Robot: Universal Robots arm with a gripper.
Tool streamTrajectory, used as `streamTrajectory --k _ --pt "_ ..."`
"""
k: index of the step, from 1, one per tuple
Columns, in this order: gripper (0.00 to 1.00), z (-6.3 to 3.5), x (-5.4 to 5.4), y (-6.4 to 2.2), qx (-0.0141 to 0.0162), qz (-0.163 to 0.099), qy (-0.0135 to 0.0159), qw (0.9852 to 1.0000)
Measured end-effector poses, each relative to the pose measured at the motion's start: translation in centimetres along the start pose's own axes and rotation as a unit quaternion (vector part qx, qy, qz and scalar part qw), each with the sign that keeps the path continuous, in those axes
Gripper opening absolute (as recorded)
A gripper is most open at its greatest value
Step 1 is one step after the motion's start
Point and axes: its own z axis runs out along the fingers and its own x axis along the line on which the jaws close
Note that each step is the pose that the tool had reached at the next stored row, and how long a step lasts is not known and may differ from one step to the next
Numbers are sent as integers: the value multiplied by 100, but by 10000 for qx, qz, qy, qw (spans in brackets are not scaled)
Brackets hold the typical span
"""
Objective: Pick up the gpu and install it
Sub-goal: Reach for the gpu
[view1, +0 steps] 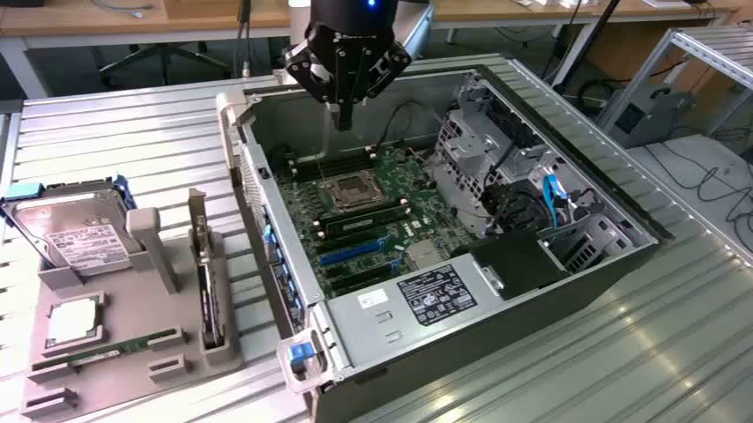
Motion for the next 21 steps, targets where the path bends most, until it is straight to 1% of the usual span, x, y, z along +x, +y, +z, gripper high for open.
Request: streamTrajectory --k 12,21 --pt "11 -1 34 -3 0 0 0 10000" --pt "11 -2 82 -6 0 0 0 10000"
